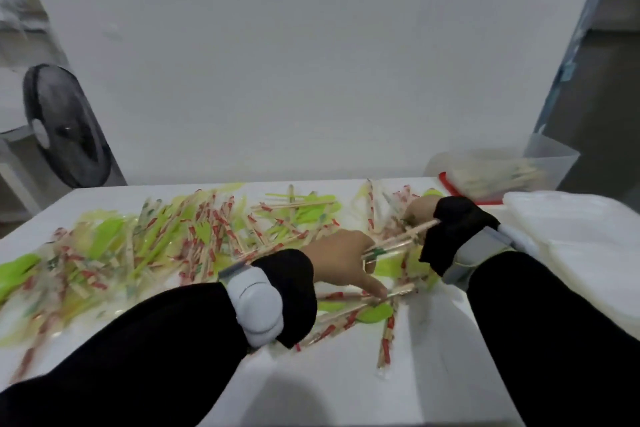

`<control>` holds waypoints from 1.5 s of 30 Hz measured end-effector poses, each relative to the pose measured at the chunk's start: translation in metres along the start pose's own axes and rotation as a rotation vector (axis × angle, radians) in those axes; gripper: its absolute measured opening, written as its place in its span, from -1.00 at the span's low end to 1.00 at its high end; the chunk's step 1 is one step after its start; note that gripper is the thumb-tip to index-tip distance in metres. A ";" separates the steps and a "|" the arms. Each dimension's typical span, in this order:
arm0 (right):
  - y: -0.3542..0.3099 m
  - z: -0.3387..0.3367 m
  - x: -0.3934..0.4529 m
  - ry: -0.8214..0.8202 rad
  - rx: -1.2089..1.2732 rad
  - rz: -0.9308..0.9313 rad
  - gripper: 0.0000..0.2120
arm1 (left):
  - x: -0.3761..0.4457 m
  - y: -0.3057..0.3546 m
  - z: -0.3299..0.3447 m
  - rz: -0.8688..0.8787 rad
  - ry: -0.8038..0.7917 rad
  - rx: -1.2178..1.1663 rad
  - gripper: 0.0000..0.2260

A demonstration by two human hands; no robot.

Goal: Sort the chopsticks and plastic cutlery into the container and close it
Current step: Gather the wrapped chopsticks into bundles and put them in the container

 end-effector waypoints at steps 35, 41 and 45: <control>-0.121 0.173 -0.150 -0.325 0.736 -0.456 -0.82 | -0.103 -0.144 -0.102 -0.206 1.094 -1.249 -0.92; -0.190 0.168 -0.161 -0.328 0.620 -0.497 -0.64 | -0.128 -0.129 -0.125 -0.086 0.971 -0.866 -0.87; -0.221 0.168 -0.163 -0.366 0.573 -0.457 -0.75 | -0.133 -0.119 -0.128 -0.019 0.849 -0.694 -0.60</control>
Point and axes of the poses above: each hand's wrist, its own x-axis towards the middle knuckle, its own z-axis out of the palm, y = z × x, the point moved 10 cm from there along x, towards the middle knuckle
